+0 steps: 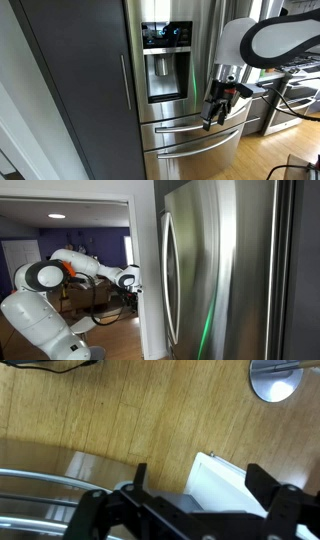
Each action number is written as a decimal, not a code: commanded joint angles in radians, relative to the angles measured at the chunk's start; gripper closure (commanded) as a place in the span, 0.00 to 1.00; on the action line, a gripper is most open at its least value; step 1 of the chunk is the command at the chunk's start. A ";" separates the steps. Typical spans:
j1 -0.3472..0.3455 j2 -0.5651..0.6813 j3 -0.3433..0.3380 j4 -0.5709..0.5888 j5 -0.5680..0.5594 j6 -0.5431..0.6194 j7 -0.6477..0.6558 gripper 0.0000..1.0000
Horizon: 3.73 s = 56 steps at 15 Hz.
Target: Close the top right fridge door
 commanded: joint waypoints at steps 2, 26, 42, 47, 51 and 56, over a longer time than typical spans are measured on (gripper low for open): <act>-0.006 0.000 0.005 0.002 0.002 -0.003 -0.002 0.00; -0.212 -0.344 0.013 -0.030 -0.582 -0.141 0.040 0.00; -0.250 -0.489 -0.258 -0.086 -0.961 0.160 -0.348 0.00; -0.275 -0.460 -0.258 -0.065 -0.919 0.209 -0.354 0.00; -0.248 -0.470 -0.266 -0.079 -0.910 0.231 -0.386 0.00; -0.265 -0.417 -0.283 -0.067 -0.917 0.335 -0.380 0.00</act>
